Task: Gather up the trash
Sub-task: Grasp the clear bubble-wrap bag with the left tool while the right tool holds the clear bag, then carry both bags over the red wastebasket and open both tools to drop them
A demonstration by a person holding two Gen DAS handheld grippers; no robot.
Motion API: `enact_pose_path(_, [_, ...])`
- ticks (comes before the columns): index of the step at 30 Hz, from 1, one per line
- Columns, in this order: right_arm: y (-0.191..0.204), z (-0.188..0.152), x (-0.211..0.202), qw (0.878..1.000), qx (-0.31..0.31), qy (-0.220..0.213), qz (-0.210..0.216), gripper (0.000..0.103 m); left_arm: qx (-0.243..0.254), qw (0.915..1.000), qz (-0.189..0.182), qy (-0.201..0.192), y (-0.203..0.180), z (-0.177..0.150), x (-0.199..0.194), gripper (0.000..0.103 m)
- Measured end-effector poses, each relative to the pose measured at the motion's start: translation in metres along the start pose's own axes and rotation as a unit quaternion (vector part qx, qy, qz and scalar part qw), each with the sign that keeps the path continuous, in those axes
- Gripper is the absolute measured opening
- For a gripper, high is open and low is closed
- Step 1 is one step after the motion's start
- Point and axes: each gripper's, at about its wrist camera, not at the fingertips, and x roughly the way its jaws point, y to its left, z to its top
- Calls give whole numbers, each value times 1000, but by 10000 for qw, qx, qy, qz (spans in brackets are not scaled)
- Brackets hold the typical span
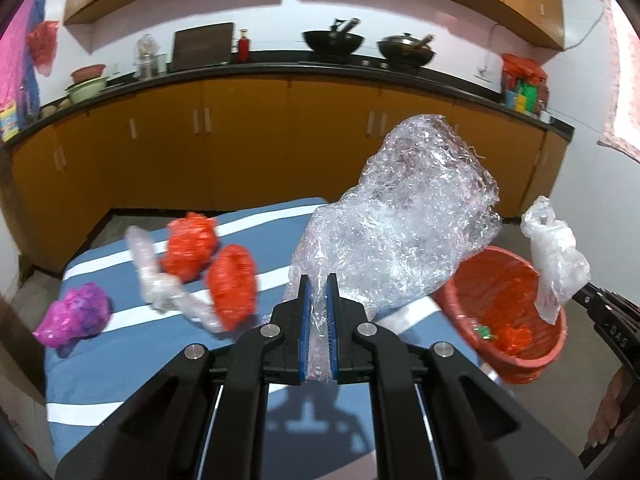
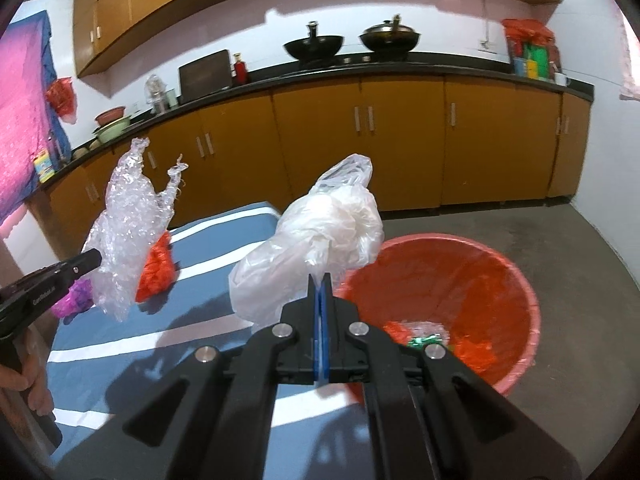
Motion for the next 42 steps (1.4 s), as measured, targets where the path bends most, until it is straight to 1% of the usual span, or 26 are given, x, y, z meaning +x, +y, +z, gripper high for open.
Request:
enact_pose_path(9, [-60,-1,-3,9990,214,-41,-400,3,198,9990,-384,149,-69,1,24,8])
enact_pose_path(16, [-93,-5,3,9976,356,3,-590,3,319,9969,-634,339,-114,-2,47,8])
enact_pose_path(20, [-110,-8,8,9968,431,25,-676,3,404,9957,-714,427,-134,-5,58,8])
enact_pose_path(33, [-143,-4,32,9959,537,84,-728,3,534,9909,-997,726,-190,-7,101,8])
enact_pose_path(34, [-145,-4,35,9960,547,105,-697,4,541,9905,-1012,753,-193,-8,104,8])
enact_pose_path(35, [-147,-4,39,9963,550,130,-646,7,544,9903,-1017,771,-194,-9,107,8])
enact_pose_path(36, [-147,-5,40,9963,548,134,-654,7,549,9896,-1052,812,-196,-11,110,12])
enact_pose_path(37, [-149,-7,43,9963,543,157,-652,11,547,9889,-1084,855,-196,-12,112,14])
enact_pose_path(38, [-150,-9,45,9963,552,178,-629,20,547,9886,-1088,885,-195,-13,115,19])
enact_pose_path(39, [-151,-11,46,9962,564,181,-634,24,551,9886,-1067,903,-193,-15,116,29])
enact_pose_path(40, [-152,-13,46,9963,573,184,-617,29,547,9890,-1042,897,-192,-16,117,33])
enact_pose_path(41, [-152,-16,47,9963,581,201,-607,30,523,9895,-1013,893,-188,-18,118,36])
enact_pose_path(42, [-153,-19,48,9960,592,228,-623,30,493,9896,-1001,906,-186,-18,119,36])
